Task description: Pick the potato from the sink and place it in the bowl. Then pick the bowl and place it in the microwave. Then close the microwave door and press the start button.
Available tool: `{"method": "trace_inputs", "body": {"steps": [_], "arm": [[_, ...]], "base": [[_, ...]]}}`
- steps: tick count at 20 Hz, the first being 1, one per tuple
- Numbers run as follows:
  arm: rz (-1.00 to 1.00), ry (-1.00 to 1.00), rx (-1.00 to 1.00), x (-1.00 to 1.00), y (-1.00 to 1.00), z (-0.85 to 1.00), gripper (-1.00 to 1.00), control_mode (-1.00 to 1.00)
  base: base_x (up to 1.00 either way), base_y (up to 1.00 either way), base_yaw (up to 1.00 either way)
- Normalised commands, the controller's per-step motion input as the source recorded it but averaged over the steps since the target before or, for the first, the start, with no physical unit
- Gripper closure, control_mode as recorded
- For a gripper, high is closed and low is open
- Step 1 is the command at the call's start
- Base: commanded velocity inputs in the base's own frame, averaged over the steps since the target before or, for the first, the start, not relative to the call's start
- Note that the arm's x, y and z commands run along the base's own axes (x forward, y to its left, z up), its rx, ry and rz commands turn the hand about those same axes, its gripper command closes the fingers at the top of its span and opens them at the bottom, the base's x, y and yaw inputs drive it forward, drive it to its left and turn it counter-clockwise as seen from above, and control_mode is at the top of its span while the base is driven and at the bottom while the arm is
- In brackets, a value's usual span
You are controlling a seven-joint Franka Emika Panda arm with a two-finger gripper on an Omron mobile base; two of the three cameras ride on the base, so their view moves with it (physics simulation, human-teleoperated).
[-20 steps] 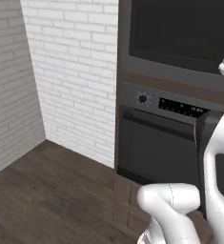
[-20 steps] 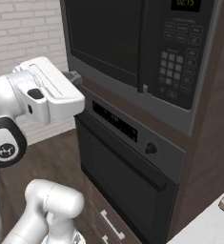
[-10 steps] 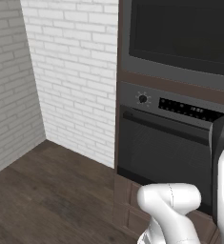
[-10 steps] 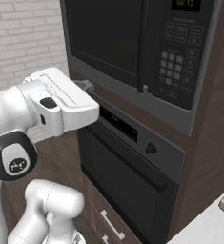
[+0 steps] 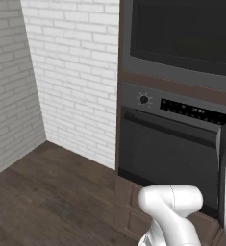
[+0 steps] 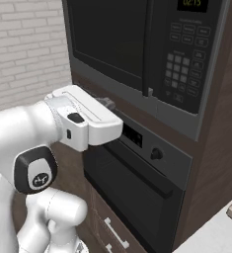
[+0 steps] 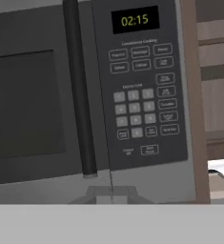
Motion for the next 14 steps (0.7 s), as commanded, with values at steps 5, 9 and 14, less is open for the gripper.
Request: {"method": "trace_inputs", "body": {"steps": [5, 9, 14], "arm": [[0.0, -0.03, 0.0, 0.21, -0.54, -0.07, 1.0, -1.0], [0.0, 0.03, 0.0, 0.37, -0.45, -0.1, 1.0, -1.0], [0.0, 0.02, 0.0, 0.46, -0.43, -0.12, 1.0, -1.0]], "base": [[0.0, 0.0, 0.0], [0.0, 0.0, 0.0], [0.0, 0.0, 0.0]]}}
